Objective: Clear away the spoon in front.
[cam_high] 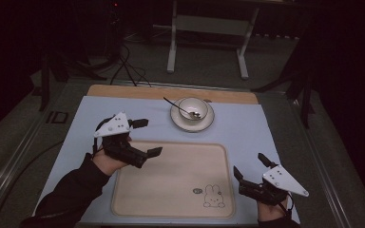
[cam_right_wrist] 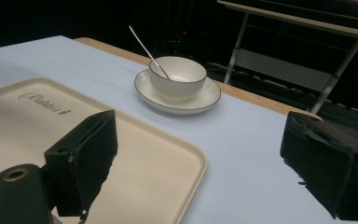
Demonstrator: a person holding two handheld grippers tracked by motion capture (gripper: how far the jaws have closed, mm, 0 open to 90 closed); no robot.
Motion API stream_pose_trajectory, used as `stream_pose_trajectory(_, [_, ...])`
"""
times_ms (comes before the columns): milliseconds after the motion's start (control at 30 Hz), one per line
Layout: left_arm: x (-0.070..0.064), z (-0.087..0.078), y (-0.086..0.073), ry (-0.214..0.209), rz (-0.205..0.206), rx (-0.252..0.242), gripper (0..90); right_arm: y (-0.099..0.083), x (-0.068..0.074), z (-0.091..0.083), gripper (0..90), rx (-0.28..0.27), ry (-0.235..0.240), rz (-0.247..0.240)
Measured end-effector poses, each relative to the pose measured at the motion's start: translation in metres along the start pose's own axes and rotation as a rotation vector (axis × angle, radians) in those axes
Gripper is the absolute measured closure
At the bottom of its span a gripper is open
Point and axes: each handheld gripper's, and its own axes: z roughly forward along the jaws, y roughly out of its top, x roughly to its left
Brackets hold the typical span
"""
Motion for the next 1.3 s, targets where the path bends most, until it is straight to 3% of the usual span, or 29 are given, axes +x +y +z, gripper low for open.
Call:
stream_pose_trajectory(367, [0.038, 0.044, 0.002, 0.108, -0.081, 0.014, 1.8, 0.000, 0.000, -0.001, 10.9, -0.002, 0.005, -0.003])
stream_pose_trajectory(467, [0.045, 0.048, 0.002, 0.117, -0.104, 0.011, 3.1, 0.000, 0.000, -0.001, 10.9, -0.004, 0.008, -0.005])
stream_pose_trajectory(533, [0.054, 0.054, 0.001, 0.139, -0.127, 0.005, 4.0, 0.000, 0.000, -0.001, 10.9, -0.008, 0.007, -0.006])
stream_pose_trajectory(567, [0.062, 0.058, 0.000, 0.158, -0.159, -0.002, 4.0, 0.000, 0.000, -0.001, 10.9, -0.008, 0.009, -0.006])
stream_pose_trajectory(600, [0.062, 0.058, 0.000, 0.158, -0.159, -0.002, 4.6, 0.000, 0.000, -0.001, 10.9, -0.007, 0.009, -0.006])
stream_pose_trajectory(667, [0.072, 0.066, -0.004, 0.175, -0.208, -0.006, 4.8, 0.000, 0.000, -0.001, 10.9, -0.004, 0.011, -0.005])
stream_pose_trajectory(800, [0.081, 0.077, -0.011, 0.201, -0.259, -0.003, 7.5, 0.000, 0.000, -0.001, 10.9, -0.004, 0.012, -0.006])
stream_pose_trajectory(900, [0.084, 0.080, -0.013, 0.212, -0.269, -0.004, 9.7, 0.000, 0.000, 0.000, 10.9, -0.002, 0.011, -0.005])
stream_pose_trajectory(933, [0.091, 0.088, -0.018, 0.241, -0.299, -0.004, 11.1, 0.000, 0.001, 0.000, 10.9, 0.001, 0.010, -0.008])
stream_pose_trajectory(1067, [0.100, 0.098, -0.026, 0.269, -0.336, 0.003, 12.4, 0.000, 0.000, 0.000, 10.9, 0.000, 0.009, -0.008])
stream_pose_trajectory(1200, [0.106, 0.107, -0.033, 0.287, -0.346, 0.018, 14.6, -0.001, 0.000, 0.000, 10.9, -0.001, 0.013, -0.005])
stream_pose_trajectory(1300, [0.111, 0.113, -0.038, 0.304, -0.380, 0.027, 14.6, -0.001, 0.000, 0.000, 10.9, 0.001, 0.013, -0.007])
